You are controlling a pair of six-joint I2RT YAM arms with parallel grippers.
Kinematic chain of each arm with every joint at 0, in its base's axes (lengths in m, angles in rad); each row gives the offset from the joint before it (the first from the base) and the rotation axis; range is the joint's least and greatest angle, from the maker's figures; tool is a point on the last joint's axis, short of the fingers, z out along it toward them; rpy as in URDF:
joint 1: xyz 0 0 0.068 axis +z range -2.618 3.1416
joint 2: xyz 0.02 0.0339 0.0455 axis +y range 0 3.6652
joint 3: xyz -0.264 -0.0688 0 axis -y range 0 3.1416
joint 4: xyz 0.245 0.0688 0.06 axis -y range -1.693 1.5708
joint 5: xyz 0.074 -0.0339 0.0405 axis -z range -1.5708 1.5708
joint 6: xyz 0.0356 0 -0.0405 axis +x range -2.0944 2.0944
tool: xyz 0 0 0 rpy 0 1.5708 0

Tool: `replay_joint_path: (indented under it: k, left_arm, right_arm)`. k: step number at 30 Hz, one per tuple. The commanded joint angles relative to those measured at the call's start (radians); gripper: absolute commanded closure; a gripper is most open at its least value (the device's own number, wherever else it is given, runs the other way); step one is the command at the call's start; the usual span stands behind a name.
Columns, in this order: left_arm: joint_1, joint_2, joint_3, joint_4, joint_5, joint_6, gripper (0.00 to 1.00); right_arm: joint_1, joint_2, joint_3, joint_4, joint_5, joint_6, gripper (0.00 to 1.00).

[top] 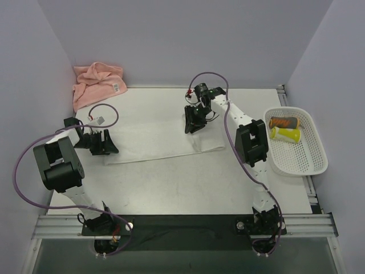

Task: Roll the towels
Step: Fold the towel

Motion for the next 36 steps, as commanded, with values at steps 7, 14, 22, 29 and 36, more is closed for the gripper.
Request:
replay_joint_path:
  k: [7, 14, 22, 29, 36]
  left_arm:
    - [-0.022, -0.09, 0.058, -0.038, 0.055, 0.034, 0.26]
    - [-0.082, -0.089, 0.038, -0.038, -0.038, 0.026, 0.35]
    - [-0.155, -0.021, 0.018, -0.012, -0.178, 0.004, 0.54]
    - [-0.174, 0.103, 0.061, 0.006, -0.232, -0.034, 0.6]
    - [-0.234, 0.385, 0.549, -0.036, -0.258, -0.017, 0.59]
  right_arm:
    - [-0.034, -0.196, 0.007, -0.027, -0.094, -0.126, 0.43]
    - [-0.198, -0.152, -0.01, -0.029, -0.004, -0.151, 0.62]
    - [-0.236, 0.014, 0.014, -0.024, 0.044, -0.188, 0.77]
    - [-0.221, 0.023, -0.163, -0.021, 0.042, -0.177, 0.89]
    - [-0.181, -0.231, -0.542, -0.024, -0.077, -0.18, 0.94]
